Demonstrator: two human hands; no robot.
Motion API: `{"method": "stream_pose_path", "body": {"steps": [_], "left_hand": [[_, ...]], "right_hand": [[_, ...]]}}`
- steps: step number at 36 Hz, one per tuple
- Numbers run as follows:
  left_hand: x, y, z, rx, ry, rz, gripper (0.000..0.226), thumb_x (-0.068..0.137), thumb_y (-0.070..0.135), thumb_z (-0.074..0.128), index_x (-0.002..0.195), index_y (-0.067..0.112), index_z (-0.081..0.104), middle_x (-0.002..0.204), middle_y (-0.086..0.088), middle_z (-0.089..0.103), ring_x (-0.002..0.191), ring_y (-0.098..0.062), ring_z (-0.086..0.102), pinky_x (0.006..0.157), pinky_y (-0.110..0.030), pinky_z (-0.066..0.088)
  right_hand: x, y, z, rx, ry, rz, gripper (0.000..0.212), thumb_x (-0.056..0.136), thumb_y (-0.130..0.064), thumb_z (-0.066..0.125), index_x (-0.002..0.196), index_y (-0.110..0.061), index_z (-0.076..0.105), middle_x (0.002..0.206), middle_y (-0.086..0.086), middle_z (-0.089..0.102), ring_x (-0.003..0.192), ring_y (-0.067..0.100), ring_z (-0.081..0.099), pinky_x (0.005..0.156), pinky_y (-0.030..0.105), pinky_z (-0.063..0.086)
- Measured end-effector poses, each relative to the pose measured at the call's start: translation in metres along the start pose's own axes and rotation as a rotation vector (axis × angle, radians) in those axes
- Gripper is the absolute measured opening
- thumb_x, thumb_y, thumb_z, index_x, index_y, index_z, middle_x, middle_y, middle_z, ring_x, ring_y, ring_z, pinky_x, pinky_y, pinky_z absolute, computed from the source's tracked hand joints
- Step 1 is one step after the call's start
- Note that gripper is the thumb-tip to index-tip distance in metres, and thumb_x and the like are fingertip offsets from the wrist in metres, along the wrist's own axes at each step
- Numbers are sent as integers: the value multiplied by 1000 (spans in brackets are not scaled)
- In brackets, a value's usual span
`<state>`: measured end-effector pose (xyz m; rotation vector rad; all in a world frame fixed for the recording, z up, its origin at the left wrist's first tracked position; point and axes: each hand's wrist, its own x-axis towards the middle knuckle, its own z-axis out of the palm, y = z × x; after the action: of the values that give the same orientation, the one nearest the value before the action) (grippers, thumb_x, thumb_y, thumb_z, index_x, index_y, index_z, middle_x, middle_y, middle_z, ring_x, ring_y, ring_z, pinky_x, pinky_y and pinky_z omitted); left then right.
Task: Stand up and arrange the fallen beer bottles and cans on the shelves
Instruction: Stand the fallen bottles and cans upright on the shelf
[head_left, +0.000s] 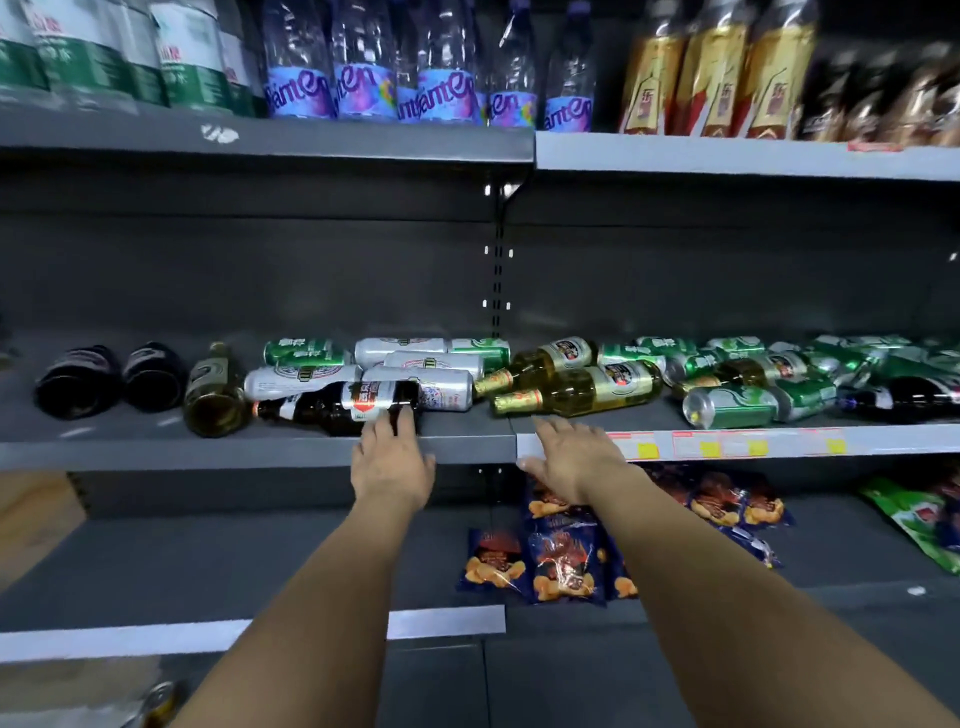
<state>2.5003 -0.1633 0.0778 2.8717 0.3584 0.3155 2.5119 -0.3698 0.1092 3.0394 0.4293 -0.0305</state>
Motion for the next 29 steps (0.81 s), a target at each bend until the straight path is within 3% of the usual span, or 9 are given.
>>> {"method": "stream_pose_path", "body": {"steps": [7,13,20,29], "left_hand": [[53,-14,5,57,60,-41,83,96,43,49,154,19,-5,162,-13,-1,149,-32,-4,120,-47,7],[75,-24,-2,75,85,-51,88,88,29,57,154,18,0,162,-8,5,150,-28,2,120,-47,3],[87,-48,-7,153,116,-108,86,81,22,62,151,20,11,158,-4,19,147,-26,13,120,-49,10],[106,-75,-13,212,16,-135,84,86,18,58,153,27,8,154,-6,26,145,-29,19,118,-52,12]], "right_hand": [[67,-24,-6,-44,-9,-80,72,100,-56,28,156,-16,6,161,9,14,145,31,21,117,43,19],[110,-51,-19,-47,43,-181,77,98,-57,38,155,-16,7,160,10,16,144,33,22,116,45,22],[141,-90,-22,-43,110,-369,89,88,-56,56,154,-19,10,158,8,22,141,32,27,115,46,24],[158,-124,-21,-65,102,-433,91,87,-50,62,154,-17,11,157,8,23,142,31,25,116,44,20]]}}
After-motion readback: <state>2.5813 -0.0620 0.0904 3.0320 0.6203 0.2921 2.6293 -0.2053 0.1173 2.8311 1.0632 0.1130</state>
